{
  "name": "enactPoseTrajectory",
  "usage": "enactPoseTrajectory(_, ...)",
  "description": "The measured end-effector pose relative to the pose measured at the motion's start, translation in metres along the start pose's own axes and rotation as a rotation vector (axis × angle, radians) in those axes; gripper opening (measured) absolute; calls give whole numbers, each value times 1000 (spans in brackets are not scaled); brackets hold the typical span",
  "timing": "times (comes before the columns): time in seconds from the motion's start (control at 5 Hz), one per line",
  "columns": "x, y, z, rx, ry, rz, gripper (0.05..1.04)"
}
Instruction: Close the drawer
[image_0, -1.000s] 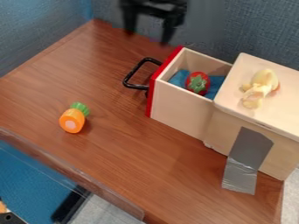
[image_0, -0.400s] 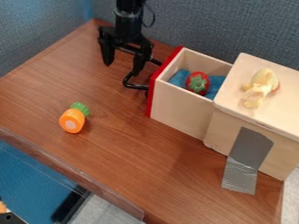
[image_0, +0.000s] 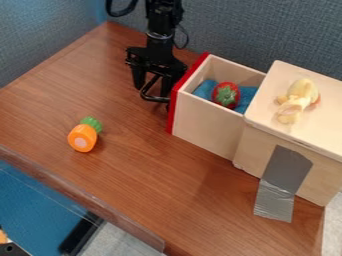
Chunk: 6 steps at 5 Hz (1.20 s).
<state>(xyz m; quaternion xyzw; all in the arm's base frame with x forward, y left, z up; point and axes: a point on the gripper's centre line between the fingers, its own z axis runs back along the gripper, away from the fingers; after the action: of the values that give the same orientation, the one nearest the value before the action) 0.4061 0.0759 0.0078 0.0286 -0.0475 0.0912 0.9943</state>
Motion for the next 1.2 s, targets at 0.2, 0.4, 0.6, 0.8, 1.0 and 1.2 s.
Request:
enactPoseTrajectory(0.2,0,-12,2,1,3,-28,374)
enactPoseTrajectory(0.4,4,-30,8,-15,-7,-72,172)
enactPoseTrajectory(0.6,4,-63,14,-59,-14,-117,122)
enactPoseTrajectory(0.8,4,-84,19,-97,-17,-140,120)
enactPoseTrajectory(1.0,5,-100,22,-110,-14,-167,120)
enactPoseTrajectory(1.2,1,-122,19,-129,11,-198,120)
